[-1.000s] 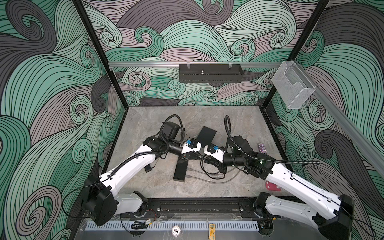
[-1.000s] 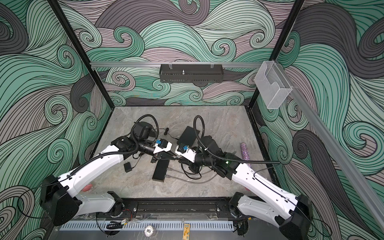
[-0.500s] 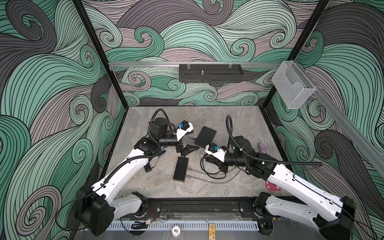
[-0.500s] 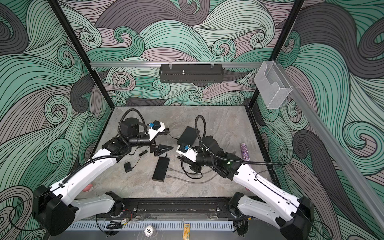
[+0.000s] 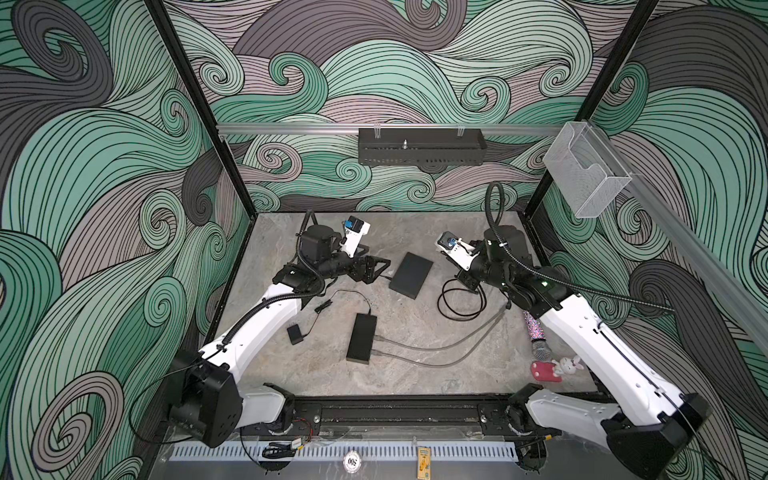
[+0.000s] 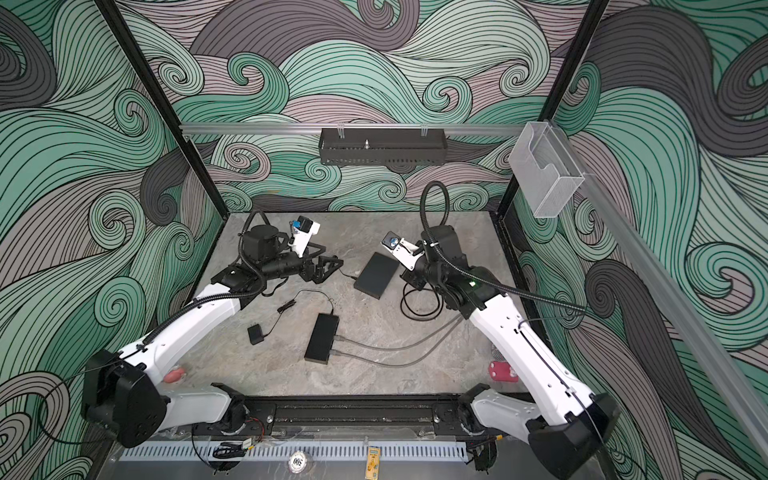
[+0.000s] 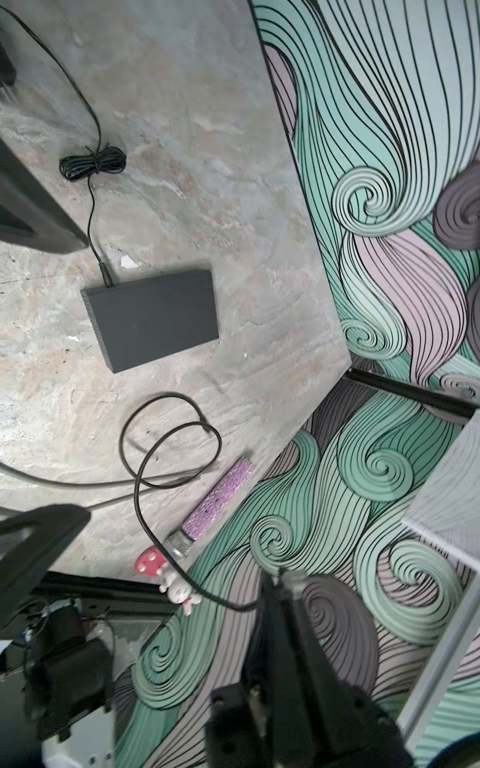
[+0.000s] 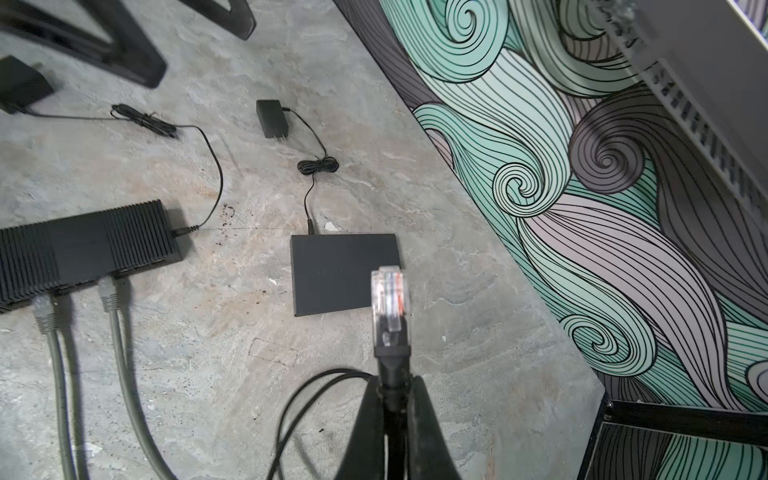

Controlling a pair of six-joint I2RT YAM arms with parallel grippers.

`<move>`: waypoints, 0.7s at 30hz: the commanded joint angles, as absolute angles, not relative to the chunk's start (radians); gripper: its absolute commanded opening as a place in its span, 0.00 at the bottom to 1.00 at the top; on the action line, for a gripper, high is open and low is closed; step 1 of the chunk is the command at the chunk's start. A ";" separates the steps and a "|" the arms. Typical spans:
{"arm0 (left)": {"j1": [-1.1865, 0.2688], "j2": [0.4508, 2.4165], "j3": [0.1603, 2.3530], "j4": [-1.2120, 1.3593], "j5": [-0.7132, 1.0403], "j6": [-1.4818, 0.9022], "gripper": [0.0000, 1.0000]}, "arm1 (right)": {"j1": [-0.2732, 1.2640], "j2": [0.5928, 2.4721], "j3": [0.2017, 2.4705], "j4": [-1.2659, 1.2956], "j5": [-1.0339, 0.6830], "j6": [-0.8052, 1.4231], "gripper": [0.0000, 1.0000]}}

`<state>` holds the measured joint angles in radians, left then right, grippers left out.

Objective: Insert the plug into the switch port
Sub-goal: 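Open and withdraw the left gripper while the right keeps holding the plug, then carry the plug to the black switch with the right gripper while the left follows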

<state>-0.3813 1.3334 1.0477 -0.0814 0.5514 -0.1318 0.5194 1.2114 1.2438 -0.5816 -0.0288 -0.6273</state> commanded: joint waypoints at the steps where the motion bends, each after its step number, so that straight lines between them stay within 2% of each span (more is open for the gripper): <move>1: -0.370 1.383 1.109 -0.097 0.546 -0.202 0.91 | 0.508 1.322 1.184 -0.531 -0.076 -0.674 0.00; 5: -0.370 1.491 1.175 -0.164 0.589 -0.184 0.85 | 0.474 1.466 1.076 -0.405 -0.153 -0.627 0.00; 10: -0.365 1.659 1.318 -0.280 0.664 -0.192 0.79 | 0.430 1.642 1.065 -0.381 -0.238 -0.564 0.00; 14: -0.361 1.791 1.401 -0.346 0.654 -0.174 0.66 | 0.420 1.699 1.028 -0.305 -0.238 -0.549 0.00; 21: -0.360 2.045 1.591 -0.477 0.651 -0.133 0.60 | 0.407 1.806 1.026 -0.254 -0.215 -0.551 0.00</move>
